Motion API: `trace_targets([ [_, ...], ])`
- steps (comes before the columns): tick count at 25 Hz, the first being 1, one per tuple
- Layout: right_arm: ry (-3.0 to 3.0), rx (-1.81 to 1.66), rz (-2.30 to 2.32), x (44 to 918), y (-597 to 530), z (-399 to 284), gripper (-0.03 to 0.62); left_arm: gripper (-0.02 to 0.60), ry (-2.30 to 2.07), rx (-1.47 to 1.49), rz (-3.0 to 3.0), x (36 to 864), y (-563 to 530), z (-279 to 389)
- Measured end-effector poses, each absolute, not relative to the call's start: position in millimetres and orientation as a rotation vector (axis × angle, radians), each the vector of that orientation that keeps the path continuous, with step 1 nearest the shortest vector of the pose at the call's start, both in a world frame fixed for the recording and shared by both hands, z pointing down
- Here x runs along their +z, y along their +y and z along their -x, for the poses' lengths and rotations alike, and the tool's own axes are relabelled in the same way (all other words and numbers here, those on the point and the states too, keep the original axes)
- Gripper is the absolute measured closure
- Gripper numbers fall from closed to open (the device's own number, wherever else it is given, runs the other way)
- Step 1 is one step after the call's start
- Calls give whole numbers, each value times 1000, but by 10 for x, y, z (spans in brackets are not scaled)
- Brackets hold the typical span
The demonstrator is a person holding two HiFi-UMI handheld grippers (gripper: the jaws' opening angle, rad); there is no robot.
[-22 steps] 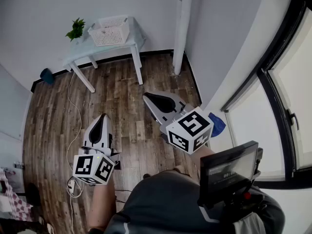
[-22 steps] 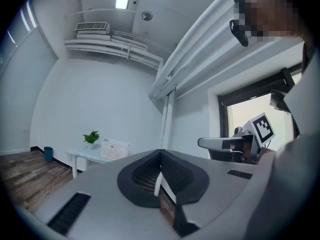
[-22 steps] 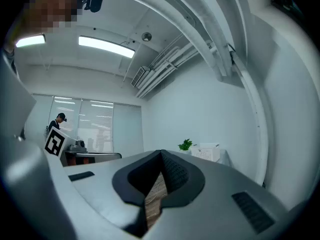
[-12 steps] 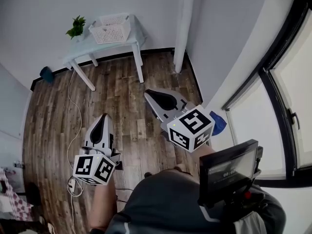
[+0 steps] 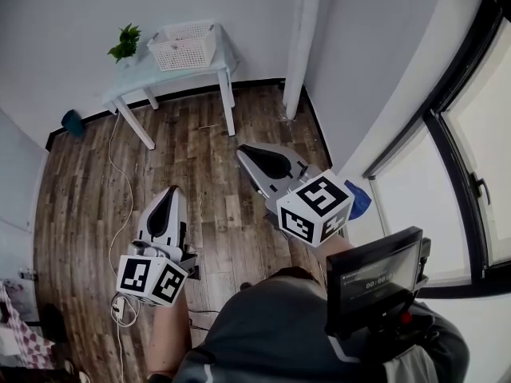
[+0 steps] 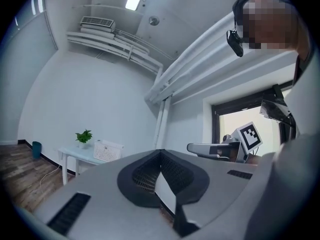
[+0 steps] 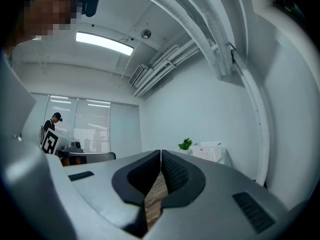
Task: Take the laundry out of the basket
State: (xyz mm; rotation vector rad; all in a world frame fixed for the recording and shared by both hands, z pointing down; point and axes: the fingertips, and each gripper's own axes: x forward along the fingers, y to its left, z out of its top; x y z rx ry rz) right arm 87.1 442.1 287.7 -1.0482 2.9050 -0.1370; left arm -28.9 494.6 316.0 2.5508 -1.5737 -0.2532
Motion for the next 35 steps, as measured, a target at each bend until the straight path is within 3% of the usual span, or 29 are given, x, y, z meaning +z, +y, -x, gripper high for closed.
trace_targets([
  [10,2917,-148,1084,2967,4228,-700,576,572,-1593,-204,-2607,3225,4722,511],
  [22,2898,-134,1008,2870,3061,-657,576,571,-1687,-137,-2559,3214,3616,646],
  [35,2870,-148,947,2764,1729,-933,576,571,-1675,-107,-2556,3177,2298,298],
])
